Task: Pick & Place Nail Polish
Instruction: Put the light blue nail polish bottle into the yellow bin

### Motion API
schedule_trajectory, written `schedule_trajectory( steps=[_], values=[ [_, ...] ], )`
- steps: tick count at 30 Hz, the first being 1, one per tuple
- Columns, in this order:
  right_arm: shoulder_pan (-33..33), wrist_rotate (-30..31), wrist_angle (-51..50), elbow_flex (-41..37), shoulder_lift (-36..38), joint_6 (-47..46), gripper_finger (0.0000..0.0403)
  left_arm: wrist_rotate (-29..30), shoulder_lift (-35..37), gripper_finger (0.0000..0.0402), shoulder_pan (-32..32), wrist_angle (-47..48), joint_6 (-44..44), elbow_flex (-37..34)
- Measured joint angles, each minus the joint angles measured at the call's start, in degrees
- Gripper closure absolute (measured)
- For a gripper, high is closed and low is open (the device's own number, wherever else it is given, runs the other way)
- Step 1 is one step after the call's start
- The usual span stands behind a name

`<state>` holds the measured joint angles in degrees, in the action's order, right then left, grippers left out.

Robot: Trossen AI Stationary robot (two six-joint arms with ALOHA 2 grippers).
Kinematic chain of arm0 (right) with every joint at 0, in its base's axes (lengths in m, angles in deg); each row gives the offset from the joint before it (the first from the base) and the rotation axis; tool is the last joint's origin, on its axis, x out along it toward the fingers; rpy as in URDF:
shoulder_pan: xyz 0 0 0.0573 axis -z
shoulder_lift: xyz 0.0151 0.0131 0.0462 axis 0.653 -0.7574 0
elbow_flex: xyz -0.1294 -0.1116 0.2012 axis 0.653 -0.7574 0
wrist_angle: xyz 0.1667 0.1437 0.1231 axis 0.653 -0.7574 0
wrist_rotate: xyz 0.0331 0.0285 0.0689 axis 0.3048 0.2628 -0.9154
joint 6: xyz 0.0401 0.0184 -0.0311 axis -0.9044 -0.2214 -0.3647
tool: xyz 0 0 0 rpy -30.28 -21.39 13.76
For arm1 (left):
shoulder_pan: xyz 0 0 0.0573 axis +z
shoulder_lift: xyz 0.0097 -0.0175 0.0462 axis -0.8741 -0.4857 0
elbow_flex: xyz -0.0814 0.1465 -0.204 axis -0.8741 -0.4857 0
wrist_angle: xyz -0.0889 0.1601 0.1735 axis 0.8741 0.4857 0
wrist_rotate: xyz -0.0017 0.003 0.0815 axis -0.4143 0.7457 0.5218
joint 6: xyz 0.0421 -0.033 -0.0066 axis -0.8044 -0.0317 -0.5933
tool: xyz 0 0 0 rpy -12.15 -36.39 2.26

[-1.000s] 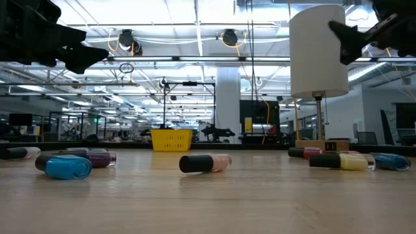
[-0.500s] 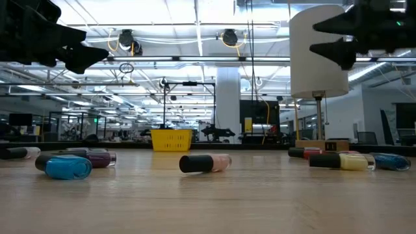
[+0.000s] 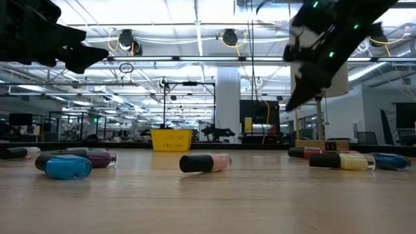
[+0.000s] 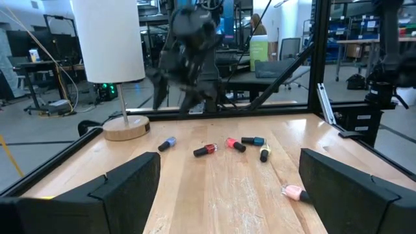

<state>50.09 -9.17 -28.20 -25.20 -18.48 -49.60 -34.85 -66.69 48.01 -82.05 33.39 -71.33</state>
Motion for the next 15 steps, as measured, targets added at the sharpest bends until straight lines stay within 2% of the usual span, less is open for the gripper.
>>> schedule_trajectory(
  steps=[6,11,15],
  values=[
    [4.7,-1.1,0.7,-1.2,-7.4,0.5,0.0094,0.0,0.0,0.0045,0.0,0.0,0.0,0.0],
    [7.5,-4.8,3.9,-2.6,-10.4,2.1,0.0098,0.0,0.0,0.0046,0.0,0.0,0.0,0.0],
    [9.4,-5.7,5.8,-3.1,-11.8,3.8,0.0118,0.0,0.0,0.0046,0.0,0.0,0.0,0.0]
  ],
)
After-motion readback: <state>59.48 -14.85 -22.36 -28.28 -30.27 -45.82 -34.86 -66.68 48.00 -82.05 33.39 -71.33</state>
